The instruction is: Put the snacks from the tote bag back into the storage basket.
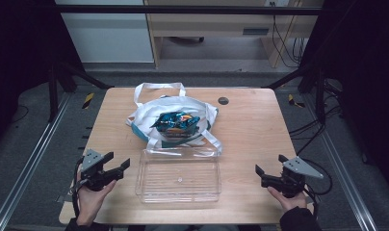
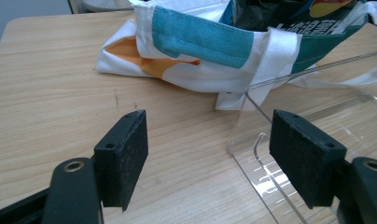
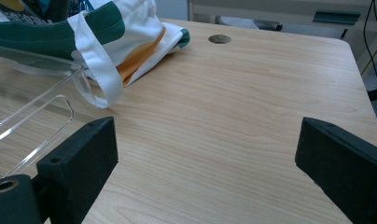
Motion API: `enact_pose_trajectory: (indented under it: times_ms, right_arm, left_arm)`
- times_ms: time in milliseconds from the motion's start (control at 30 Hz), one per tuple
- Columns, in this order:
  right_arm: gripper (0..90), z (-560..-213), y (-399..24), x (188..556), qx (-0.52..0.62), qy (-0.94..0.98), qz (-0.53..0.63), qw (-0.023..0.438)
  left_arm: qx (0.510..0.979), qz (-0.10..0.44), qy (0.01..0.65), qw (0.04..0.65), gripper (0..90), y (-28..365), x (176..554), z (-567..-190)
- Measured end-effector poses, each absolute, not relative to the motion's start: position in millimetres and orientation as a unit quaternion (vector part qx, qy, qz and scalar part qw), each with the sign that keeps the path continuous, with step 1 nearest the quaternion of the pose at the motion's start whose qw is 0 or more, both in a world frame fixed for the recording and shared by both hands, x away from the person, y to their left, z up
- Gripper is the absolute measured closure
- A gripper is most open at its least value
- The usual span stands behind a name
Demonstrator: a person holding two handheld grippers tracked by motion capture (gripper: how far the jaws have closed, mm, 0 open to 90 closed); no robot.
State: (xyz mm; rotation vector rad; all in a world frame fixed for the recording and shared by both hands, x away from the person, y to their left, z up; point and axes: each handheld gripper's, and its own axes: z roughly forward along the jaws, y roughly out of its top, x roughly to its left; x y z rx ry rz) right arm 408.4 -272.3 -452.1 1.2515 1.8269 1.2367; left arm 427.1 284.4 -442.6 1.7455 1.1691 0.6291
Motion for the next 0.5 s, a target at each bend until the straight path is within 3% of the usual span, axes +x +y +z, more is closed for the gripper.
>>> enact_pose_trajectory:
  times_ms: [500]
  right_arm:
    - [6.0,-452.1,-272.4,408.9,0.473,0.689,0.462,0.296]
  left_arm:
    - [0.703,0.262,0.47,0.466,30.6,279.3,424.9,-436.3]
